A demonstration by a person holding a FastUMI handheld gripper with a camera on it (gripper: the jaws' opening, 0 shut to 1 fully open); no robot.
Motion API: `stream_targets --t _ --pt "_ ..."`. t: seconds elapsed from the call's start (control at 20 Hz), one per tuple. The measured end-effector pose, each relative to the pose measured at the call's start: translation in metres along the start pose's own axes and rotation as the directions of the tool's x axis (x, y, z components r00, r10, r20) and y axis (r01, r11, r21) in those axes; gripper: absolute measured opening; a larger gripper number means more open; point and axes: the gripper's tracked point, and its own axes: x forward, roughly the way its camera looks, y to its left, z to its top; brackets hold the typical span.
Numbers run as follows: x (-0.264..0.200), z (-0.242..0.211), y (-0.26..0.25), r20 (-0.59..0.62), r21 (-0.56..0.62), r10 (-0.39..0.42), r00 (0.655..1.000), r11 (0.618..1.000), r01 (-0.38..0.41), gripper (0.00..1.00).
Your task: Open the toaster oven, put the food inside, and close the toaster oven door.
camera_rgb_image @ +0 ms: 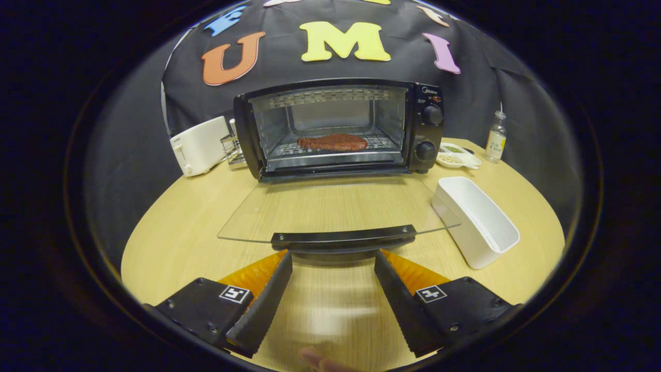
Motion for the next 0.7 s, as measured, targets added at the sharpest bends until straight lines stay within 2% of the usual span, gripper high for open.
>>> stream_targets --t 0.2,0.45,0.7 --pt "-0.01 0.021 0.003 0.069 0.008 0.007 0.998 1.0 -0.008 1.0" --pt "-0.019 0.054 0.006 0.164 -0.063 -0.011 0.986 0.998 0.021 1.0" --pt "-0.025 0.086 0.01 0.22 -0.066 0.0 0.976 0.998 0.015 1.0"
